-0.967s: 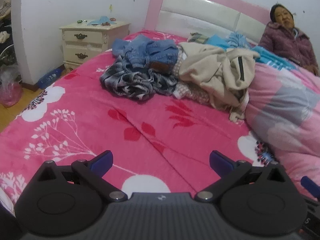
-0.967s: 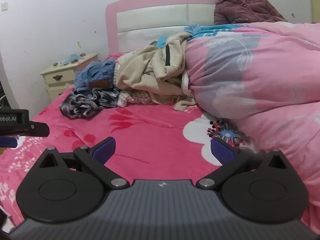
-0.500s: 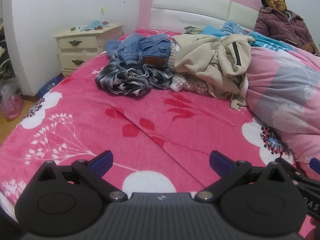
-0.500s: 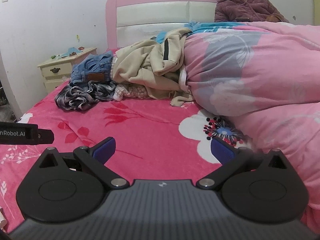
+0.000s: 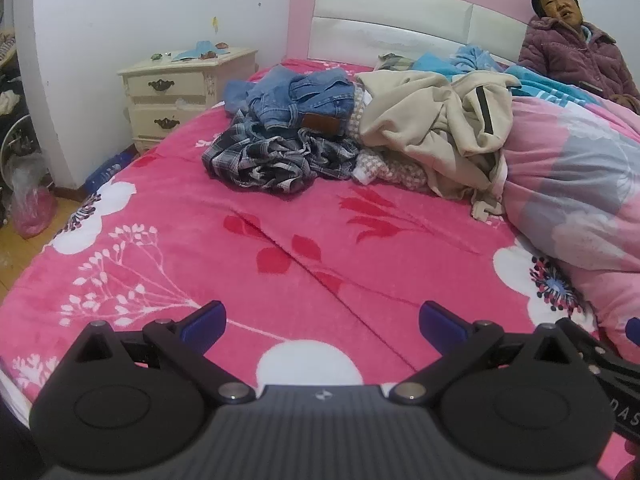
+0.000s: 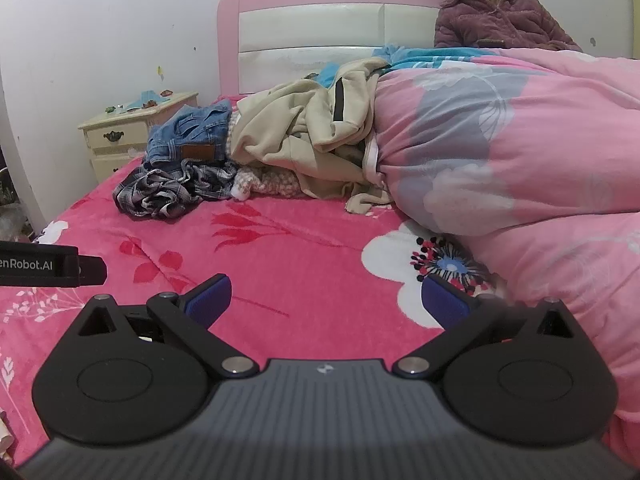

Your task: Fold clothes

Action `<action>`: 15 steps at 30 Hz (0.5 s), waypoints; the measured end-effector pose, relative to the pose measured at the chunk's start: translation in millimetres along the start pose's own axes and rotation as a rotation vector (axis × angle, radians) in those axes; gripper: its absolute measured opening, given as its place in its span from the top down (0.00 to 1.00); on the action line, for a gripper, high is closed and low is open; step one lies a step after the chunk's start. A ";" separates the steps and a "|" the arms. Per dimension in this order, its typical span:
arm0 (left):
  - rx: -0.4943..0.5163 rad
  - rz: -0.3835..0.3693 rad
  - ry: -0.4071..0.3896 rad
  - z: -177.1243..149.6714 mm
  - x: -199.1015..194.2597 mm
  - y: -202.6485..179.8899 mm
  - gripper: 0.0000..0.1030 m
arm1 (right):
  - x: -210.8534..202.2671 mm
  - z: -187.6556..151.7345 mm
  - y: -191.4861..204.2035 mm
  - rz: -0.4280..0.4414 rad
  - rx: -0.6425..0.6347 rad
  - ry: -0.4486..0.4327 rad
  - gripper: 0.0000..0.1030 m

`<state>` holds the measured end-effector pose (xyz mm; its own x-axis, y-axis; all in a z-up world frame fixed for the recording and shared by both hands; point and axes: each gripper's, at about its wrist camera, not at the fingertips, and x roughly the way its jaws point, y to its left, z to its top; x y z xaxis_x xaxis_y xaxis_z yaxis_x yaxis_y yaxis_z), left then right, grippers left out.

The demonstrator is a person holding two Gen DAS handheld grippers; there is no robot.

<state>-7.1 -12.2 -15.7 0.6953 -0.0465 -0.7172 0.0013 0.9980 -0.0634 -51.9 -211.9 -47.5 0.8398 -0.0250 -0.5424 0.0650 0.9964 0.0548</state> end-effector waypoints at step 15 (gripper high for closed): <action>0.002 0.030 0.005 -1.9 2.4 3.1 0.00 | 2.1 -3.1 7.2 0.002 -0.014 0.015 0.01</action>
<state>-6.8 -9.3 -19.0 0.6917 -0.0171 -0.7220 -0.0177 0.9990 -0.0407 -51.3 -204.5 -50.9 0.8319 -0.0214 -0.5545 0.0554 0.9975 0.0446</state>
